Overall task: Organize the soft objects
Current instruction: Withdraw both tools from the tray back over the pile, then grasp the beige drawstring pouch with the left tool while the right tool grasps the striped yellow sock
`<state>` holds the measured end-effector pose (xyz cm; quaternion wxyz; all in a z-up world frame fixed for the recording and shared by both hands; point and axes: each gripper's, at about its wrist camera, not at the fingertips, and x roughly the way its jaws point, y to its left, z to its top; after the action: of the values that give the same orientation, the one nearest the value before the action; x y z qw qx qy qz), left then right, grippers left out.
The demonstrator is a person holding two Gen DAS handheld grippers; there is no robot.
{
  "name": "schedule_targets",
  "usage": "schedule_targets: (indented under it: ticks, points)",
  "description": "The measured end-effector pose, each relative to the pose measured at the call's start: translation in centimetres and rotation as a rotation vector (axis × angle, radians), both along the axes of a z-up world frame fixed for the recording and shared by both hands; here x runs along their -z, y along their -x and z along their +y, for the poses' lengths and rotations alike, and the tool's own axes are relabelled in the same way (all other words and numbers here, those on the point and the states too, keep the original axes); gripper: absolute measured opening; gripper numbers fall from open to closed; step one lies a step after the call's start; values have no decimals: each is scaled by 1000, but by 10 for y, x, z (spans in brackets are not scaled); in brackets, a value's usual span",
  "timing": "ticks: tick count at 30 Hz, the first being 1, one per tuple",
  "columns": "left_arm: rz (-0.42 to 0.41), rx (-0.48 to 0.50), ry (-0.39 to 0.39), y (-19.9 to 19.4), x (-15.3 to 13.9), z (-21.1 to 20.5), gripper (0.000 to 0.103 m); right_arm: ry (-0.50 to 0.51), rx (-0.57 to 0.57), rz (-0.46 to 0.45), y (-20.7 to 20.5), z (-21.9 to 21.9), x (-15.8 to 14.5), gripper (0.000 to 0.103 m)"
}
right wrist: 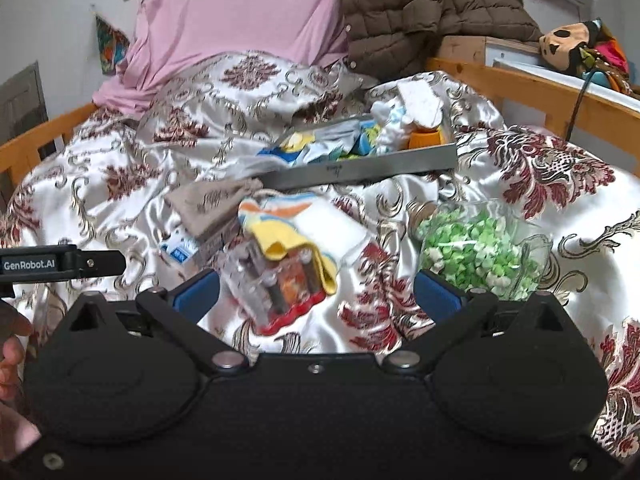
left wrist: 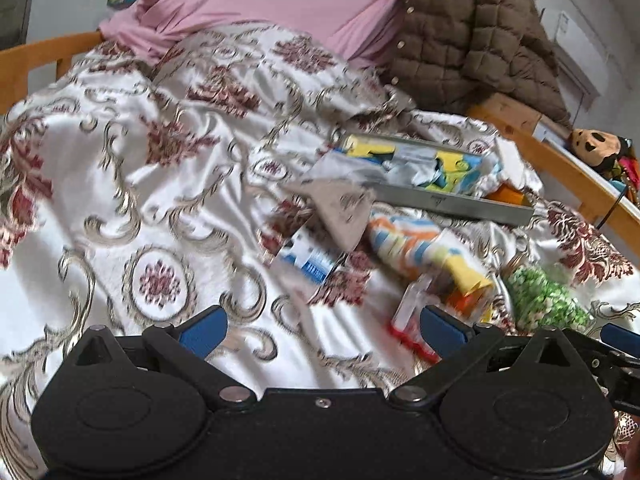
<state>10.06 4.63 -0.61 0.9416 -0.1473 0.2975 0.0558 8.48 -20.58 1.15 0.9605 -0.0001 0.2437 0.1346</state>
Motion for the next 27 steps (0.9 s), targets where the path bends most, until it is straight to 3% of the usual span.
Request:
schedule_targets:
  ticks: [8, 16, 27]
  points:
    - [51, -14, 40, -3, 7, 7, 102, 88, -68, 9, 4, 28, 11, 102]
    - [63, 7, 48, -12, 9, 6, 102, 119, -117, 21, -13, 45, 23, 102]
    - [53, 1, 57, -33, 11, 16, 102, 128, -136, -32, -32, 57, 30, 102]
